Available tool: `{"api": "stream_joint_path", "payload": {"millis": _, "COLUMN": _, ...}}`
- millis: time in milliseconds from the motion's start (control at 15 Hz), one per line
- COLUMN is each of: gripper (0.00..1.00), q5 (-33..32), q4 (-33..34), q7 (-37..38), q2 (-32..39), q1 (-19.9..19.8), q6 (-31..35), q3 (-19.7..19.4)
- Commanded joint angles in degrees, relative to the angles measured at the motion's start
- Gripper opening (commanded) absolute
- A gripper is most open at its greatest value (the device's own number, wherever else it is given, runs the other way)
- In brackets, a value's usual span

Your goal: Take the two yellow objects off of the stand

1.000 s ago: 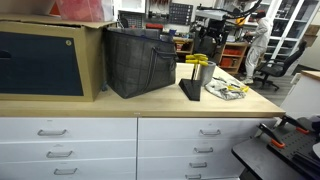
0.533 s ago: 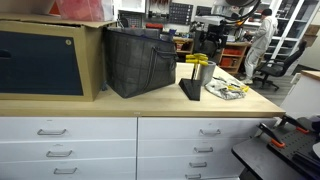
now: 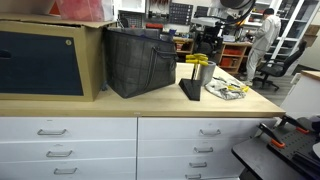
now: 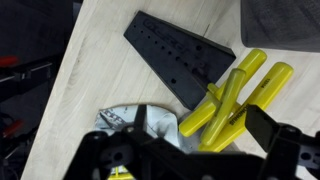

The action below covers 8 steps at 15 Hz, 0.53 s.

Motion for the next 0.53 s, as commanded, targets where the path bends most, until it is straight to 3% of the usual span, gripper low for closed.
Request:
{"api": "stream_joint_path", "payload": {"millis": 0, "gripper": 1.0, "q5": 1.02, "q4": 1.95, "q7": 1.1, "q2": 1.64, "q1": 0.94, "q6": -0.04, "q3": -0.52}}
{"api": "stream_joint_path", "payload": {"millis": 133, "gripper": 1.0, "q5": 0.91, "q4": 1.95, "q7": 1.36, "q2": 1.97, "q1": 0.98, "q6": 0.03, "q3": -0.76}}
{"api": "stream_joint_path", "payload": {"millis": 200, "gripper": 0.75, "q5": 0.52, "q4": 1.9, "q7": 1.8, "q2": 2.08, "q1": 0.98, "q6": 0.11, "q3": -0.96}}
{"api": "stream_joint_path", "payload": {"millis": 267, "gripper": 0.74, "q5": -0.12, "q4": 1.88, "q7": 2.55, "q2": 2.15, "q1": 1.05, "q6": 0.36, "q3": -1.24}}
{"api": "stream_joint_path", "payload": {"millis": 467, "gripper": 0.49, "q5": -0.38, "q4": 1.74, "q7": 2.87, "q2": 1.95, "q1": 1.18, "q6": 0.67, "q3": -1.63}}
